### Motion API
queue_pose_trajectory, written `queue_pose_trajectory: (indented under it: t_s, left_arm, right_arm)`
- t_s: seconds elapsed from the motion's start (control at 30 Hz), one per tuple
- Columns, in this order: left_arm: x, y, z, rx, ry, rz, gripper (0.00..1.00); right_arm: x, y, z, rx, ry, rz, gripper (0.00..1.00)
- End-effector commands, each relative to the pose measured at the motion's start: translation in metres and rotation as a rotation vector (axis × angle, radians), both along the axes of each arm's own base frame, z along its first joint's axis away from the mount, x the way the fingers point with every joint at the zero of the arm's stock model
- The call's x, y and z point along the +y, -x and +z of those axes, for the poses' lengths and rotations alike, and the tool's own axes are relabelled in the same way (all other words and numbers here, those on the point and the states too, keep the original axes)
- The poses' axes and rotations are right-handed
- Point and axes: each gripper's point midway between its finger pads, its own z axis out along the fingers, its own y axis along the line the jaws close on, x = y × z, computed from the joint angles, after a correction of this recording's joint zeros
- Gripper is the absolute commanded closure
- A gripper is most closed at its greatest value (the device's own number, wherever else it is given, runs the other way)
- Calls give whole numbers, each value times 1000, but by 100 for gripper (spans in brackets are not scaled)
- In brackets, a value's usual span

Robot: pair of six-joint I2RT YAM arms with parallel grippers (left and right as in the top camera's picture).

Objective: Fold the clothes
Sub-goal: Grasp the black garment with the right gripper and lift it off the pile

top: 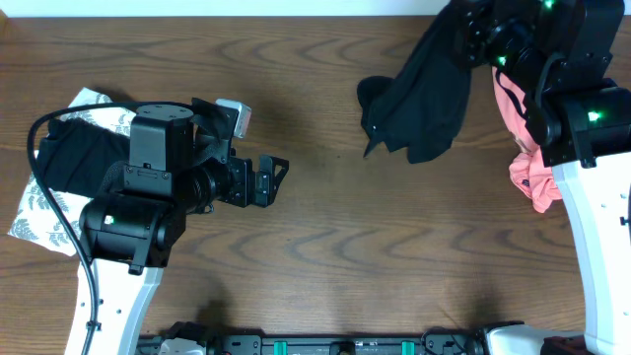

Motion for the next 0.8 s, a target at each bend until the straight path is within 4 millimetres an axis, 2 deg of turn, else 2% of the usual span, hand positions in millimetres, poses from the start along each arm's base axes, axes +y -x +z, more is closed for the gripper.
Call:
queue_pose_trajectory:
  t_s: [0.0,0.1,0.2,0.33,0.47,0.6,0.7,0.77]
  left_arm:
    - [-3,-1,7,-23,3,-24,1]
    - [-3,-1,7,-24,4,-24,1]
    - [-3,-1,7,-24,4,-24,1]
    - [-3,-1,7,-23,3,-24,1]
    - [-3,-1,6,-19,3,-24,1]
    - [-3,-2,6,-21,3,-23,1]
    - [-4,-4,8,-32,5,-24,1]
    - [-4,-5,9,-37,6,-24,1]
  right_arm:
    - [-44,-2,7,-2,-45,-302,99]
    - [-53,0,2,20,-40,-353,99]
    - [-51,1,0,28,-42,-344,99]
    - [-36,1,3,35,-101,-275,99]
    - [-43,-2,9,18,-183,-346,99]
    - [-41,-10,33,-66,-295,-350,99]
    - [-22,-14,69,-186,-369,-229,99]
    - [-17,-14,89,-255,-405,-192,99]
